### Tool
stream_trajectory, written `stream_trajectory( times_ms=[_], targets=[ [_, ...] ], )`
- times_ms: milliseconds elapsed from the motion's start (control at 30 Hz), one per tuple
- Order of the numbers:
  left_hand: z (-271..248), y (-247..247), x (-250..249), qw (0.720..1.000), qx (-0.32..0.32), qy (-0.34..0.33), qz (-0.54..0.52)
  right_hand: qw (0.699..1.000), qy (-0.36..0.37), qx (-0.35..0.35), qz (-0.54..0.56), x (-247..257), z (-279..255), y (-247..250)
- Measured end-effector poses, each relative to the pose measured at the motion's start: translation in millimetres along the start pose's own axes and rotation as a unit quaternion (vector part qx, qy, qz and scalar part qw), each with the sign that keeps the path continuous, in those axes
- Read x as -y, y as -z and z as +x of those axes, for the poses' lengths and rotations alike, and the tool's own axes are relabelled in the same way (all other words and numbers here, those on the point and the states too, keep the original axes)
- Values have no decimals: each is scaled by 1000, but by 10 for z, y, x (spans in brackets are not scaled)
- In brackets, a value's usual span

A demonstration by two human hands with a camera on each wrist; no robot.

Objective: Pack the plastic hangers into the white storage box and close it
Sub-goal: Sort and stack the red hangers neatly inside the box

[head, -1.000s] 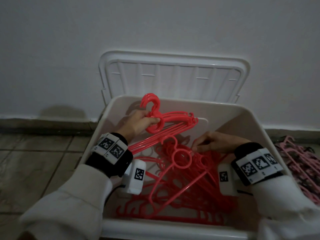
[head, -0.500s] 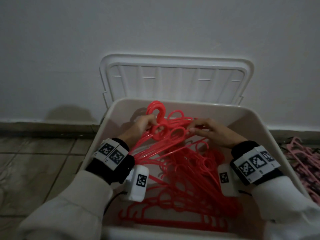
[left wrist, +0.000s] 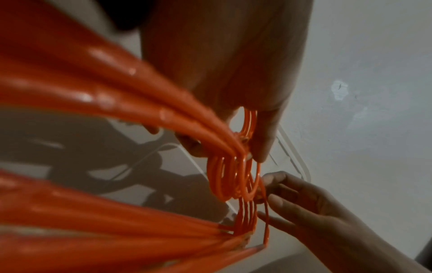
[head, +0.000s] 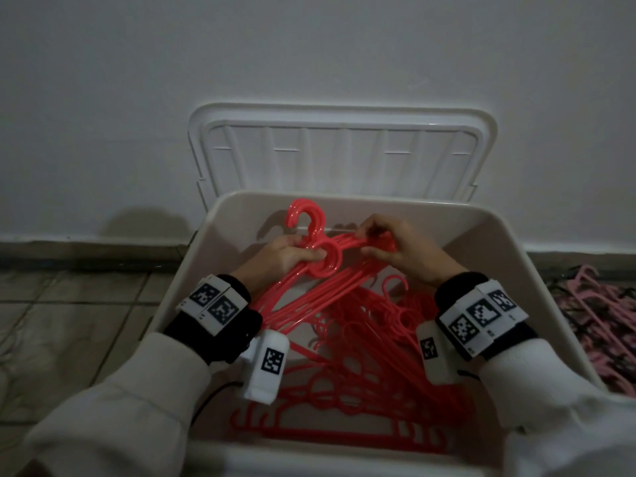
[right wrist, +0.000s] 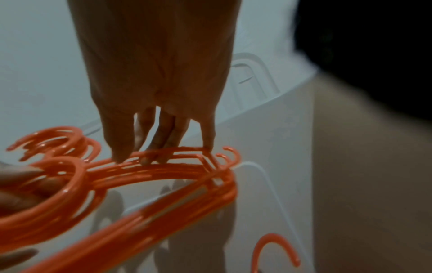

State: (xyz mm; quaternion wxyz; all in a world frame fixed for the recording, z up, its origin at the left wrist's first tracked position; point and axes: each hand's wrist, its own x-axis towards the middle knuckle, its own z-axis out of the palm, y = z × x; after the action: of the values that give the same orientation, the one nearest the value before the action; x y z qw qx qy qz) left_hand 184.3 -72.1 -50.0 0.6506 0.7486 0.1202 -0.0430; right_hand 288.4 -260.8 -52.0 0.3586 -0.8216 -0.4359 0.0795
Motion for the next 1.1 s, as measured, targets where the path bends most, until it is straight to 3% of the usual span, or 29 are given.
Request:
stream_trajectory(
  times_ms=[100,167,200,233,333,400,567,867,1100],
  targets=[
    [9,40,7,999,-40,-16,-8,994,-19,-86,-58,-80,-22,72],
    [26,55,14,998,-63,-24,4,985,-89,-119,-90,-152,-48,151],
    [25,57,10,997,-72,-31,10,979,-146,-86,-114,-190,-73,200],
    [29,60,10,996,-83,-41,16,966,-216,-9,-144,-249,-109,212],
    [34,55,-5,992,-104,-61,30,866,-364,286,-189,-428,-261,37],
    [48,58,4,992,-105,-62,33,837,-380,340,-198,-473,-334,-169],
    [55,76,14,993,-104,-50,32,864,-335,317,-201,-425,-356,-380],
    [73,69,-52,991,-115,-45,44,888,-255,359,-134,-342,-252,-359],
    [66,96,-45,993,-104,-42,39,925,-209,293,-124,-182,-172,-337]
  ],
)
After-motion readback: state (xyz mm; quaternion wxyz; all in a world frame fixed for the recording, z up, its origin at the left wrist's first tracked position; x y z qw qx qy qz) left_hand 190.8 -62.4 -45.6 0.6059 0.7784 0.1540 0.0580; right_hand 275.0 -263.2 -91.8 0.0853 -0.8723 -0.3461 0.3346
